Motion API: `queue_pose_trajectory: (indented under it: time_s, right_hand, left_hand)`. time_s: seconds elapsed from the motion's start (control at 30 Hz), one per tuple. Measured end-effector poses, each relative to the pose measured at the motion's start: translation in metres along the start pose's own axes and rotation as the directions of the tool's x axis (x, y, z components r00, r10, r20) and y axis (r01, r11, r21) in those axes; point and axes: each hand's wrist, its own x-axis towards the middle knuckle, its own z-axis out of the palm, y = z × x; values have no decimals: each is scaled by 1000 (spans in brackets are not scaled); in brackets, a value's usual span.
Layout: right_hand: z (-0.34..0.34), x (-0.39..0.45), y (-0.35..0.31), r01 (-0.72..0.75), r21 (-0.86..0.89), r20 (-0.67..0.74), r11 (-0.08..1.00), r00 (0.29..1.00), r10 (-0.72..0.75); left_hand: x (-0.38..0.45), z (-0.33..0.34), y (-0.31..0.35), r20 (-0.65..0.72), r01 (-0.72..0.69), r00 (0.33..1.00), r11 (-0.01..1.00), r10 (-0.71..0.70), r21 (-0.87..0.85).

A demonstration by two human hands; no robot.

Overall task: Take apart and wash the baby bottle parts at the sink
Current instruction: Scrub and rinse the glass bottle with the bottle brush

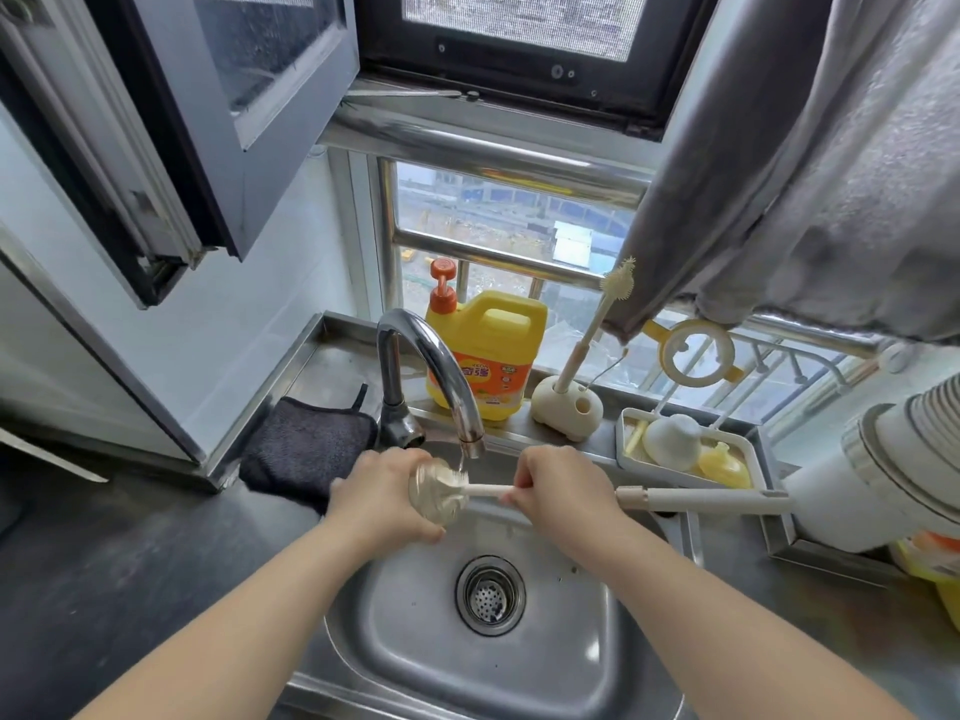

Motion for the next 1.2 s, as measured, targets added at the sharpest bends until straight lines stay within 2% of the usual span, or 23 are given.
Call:
queue_pose_trajectory:
  time_s: [0.13,0.2,0.3,0.37,0.47,0.6,0.73,0.9,1.07,1.2]
  right_hand:
    - [3,2,-11,51,-40,-1,998,999,-51]
    - [5,0,-12,55,-33,6,998,998,-54]
    - [1,-2,0,9,14,-20,1000,1000,-8]
    - [-1,-2,4,-1,32,-43,999,999,2]
    - [-1,-1,1,23,22,-50,999,999,-22]
    - [1,1,1,12,14,4,1000,1000,-12]
    - [6,2,-11,68,-26,20,997,998,-67]
    - [-11,5,4,2,20,-40,1000,999,-2]
    - [1,4,-6,58,-21,-16,998,998,-59]
    - [-6,5,10,-8,63,-53,998,999,11]
  left_hand:
    - [-2,4,13,60,-54,997,998,56,-42]
    - [-2,7,16,75,-84,994,996,82,22]
    - [1,0,3,-1,30,1000,997,-31,74]
    - [4,0,-1,-12,101,995,995,-100,26]
    - [2,3,1,8,128,992,991,-128,-49]
    - [1,4,4,19,93,995,996,-93,-15]
    - [-1,9,27,47,-42,998,999,41,23]
    - [7,-6,11,-19,55,998,998,-55,8]
    - [4,5,29,40,-74,997,997,73,22]
    - [7,-9,15,-27,49,998,999,-48,19]
